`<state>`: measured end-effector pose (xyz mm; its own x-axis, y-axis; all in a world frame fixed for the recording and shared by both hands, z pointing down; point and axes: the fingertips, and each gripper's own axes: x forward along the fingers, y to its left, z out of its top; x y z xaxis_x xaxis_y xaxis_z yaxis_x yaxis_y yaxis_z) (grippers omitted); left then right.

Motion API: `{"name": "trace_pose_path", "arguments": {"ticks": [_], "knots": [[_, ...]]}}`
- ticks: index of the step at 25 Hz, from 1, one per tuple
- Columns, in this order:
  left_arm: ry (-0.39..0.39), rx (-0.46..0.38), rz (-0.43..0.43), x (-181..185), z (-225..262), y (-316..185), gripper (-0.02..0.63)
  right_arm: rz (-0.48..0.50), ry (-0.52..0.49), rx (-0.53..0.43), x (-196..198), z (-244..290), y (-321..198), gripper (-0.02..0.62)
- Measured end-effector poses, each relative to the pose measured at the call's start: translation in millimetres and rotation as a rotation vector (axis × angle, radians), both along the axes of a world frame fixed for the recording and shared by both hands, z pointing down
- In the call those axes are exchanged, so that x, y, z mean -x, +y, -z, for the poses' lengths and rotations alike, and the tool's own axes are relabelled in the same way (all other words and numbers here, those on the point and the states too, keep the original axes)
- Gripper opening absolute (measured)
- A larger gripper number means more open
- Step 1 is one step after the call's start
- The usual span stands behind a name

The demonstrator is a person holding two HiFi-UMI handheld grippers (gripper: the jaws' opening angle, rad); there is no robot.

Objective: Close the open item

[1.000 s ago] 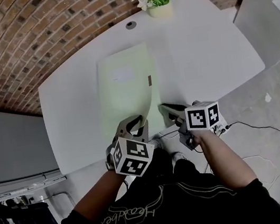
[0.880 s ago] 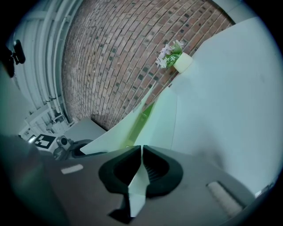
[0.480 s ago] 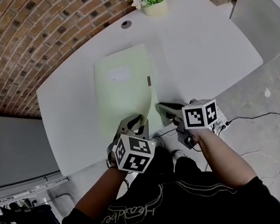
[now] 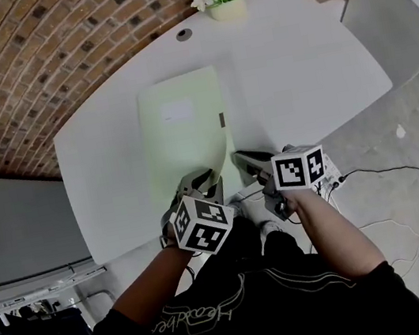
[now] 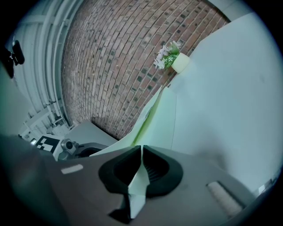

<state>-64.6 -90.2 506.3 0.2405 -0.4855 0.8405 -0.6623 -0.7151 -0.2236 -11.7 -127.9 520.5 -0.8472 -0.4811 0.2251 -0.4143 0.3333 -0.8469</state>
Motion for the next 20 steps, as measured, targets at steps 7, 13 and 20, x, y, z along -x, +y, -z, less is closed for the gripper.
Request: {"name": "trace_pose_path", "arguments": {"ticks": [7, 13, 20], "knots": [[-0.037, 0.026, -0.014, 0, -5, 0, 0.046, -0.003, -0.008, 0.001, 0, 0, 0, 0.021], [-0.067, 0.045, -0.027, -2, -9, 1, 0.051, -0.002, -0.023, 0.004, 0, 1, 1, 0.021], [-0.108, 0.069, -0.054, -3, -15, 1, 0.054, 0.0, -0.022, -0.002, -1, 0, -1, 0.021]]}}
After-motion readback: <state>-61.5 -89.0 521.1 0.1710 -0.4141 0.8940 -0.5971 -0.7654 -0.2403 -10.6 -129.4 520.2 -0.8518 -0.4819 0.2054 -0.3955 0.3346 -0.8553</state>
